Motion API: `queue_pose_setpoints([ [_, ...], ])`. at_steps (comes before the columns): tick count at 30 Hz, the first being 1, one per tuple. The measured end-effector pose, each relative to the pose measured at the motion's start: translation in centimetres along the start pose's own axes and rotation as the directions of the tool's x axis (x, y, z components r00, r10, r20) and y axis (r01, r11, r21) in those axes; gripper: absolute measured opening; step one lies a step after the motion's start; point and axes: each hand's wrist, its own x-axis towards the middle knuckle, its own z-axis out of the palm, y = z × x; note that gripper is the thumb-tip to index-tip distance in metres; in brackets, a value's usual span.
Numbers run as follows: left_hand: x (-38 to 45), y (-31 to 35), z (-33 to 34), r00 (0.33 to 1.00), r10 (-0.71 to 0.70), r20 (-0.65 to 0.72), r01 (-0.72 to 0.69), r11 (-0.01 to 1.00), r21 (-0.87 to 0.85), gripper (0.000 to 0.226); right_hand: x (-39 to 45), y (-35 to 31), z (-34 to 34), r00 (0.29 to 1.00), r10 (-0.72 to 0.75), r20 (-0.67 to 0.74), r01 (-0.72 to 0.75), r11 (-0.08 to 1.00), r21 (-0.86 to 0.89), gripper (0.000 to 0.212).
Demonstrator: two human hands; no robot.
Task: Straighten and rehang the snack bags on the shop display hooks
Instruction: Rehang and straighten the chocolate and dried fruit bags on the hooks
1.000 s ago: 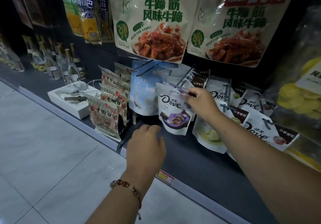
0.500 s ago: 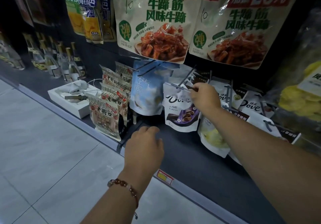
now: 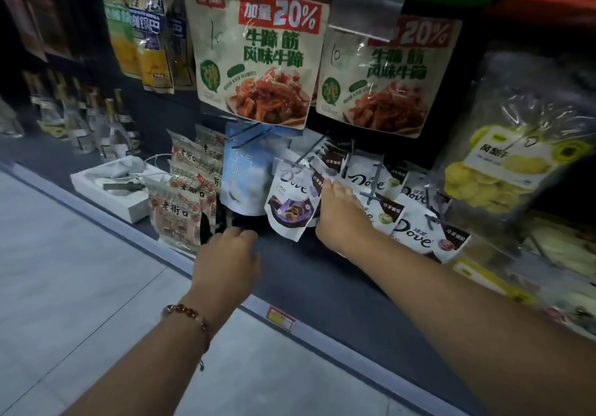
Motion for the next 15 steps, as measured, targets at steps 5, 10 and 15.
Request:
queue_pose_setpoints([
  [5, -2.9, 0.4, -4.0, 0.999, 0.027, -0.018, -0.025, 0.996, 0.091, 0.026, -5.5, -0.4, -4.1, 0.994, -0.095, 0.049, 0.097, 0.995, -0.037, 0.081],
  [10, -4.9, 1.5, -9.2, 0.999, 0.038, -0.028, -0.033, 0.986, 0.161, 0.031, -9.1, 0.0, -8.7, 0.988, -0.149, 0.040, 0.152, 0.985, -0.082, 0.077],
  [15, -5.7, 1.5, -15.7, 0.988, 0.023, -0.151, -0.006, 0.994, 0.109, 0.045, -10.5, -1.1, -12.1, 0.992, -0.126, 0.010, 0.126, 0.992, -0.026, 0.076],
])
